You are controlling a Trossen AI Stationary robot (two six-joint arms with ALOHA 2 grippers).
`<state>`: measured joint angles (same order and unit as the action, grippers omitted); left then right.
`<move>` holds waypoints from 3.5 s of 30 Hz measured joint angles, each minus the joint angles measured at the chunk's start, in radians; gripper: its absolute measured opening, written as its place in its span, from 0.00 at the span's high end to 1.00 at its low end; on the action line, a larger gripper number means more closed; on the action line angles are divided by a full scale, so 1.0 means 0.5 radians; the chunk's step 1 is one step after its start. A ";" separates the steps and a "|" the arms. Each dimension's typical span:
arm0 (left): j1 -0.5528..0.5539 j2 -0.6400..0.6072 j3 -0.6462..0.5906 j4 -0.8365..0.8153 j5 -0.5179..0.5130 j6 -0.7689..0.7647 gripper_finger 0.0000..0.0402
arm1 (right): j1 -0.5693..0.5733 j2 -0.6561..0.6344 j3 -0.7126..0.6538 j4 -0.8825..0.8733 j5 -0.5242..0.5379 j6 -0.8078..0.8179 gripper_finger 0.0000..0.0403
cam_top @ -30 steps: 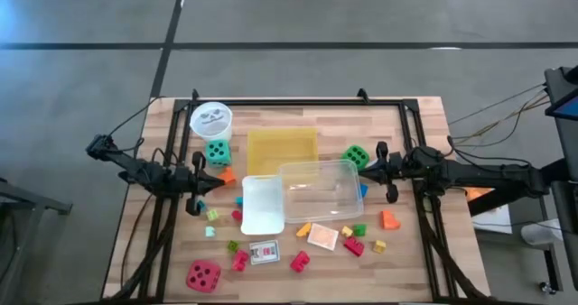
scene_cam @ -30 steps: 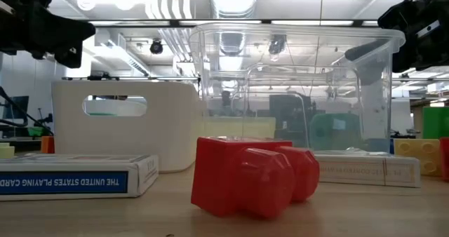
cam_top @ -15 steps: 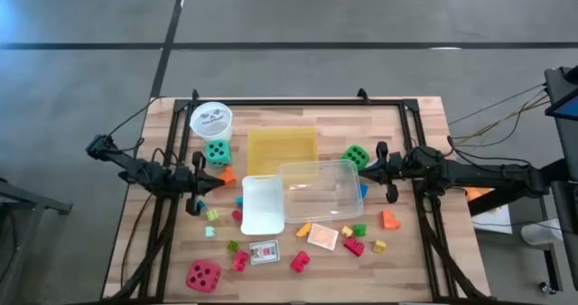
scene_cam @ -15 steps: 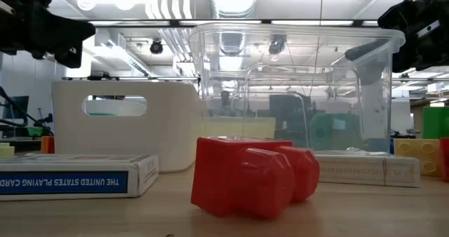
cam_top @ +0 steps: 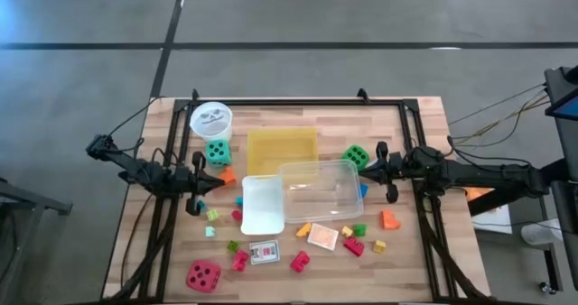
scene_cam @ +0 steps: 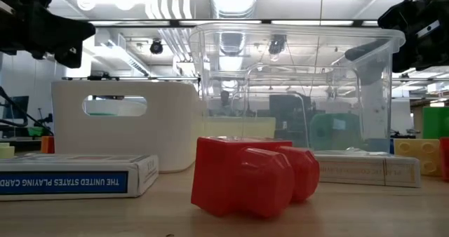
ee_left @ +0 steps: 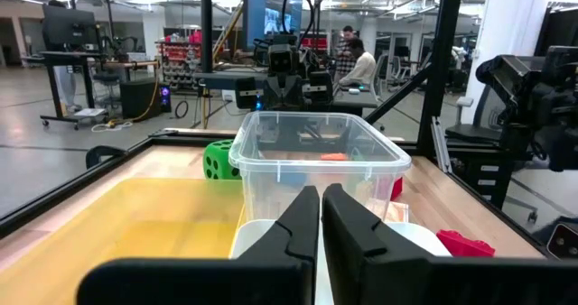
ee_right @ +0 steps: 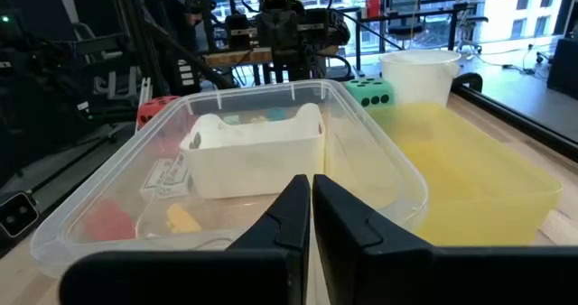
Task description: Pick & Place Toys
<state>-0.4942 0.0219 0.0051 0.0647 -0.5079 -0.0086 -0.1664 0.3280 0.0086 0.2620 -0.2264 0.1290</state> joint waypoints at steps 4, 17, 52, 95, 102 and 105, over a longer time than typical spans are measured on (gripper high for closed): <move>0.000 0.000 0.001 0.000 0.000 0.000 0.96 | 0.000 0.000 0.001 0.000 0.000 -0.065 0.96; -0.001 0.000 0.000 0.003 -0.001 0.008 0.96 | 0.000 0.000 0.000 0.003 0.000 -0.185 0.96; 0.020 0.035 0.895 -0.690 -0.619 -0.435 0.97 | 0.001 0.405 1.256 -2.294 0.925 2.078 0.96; 0.102 0.903 1.310 -1.008 -1.020 -0.358 0.96 | 0.005 1.333 1.242 -2.228 0.449 1.027 0.56; 0.105 0.903 1.336 -0.999 -1.049 -0.294 0.96 | 0.005 1.538 1.293 -2.307 0.449 0.529 0.28; 0.105 0.904 1.310 -1.021 -1.048 -0.369 0.96 | 0.005 1.616 1.304 -2.313 0.452 0.303 0.21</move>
<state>-0.4416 0.4740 0.6603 -0.4457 -1.0321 -0.1929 -0.1639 1.1358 0.6607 -0.8944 -0.0002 0.2805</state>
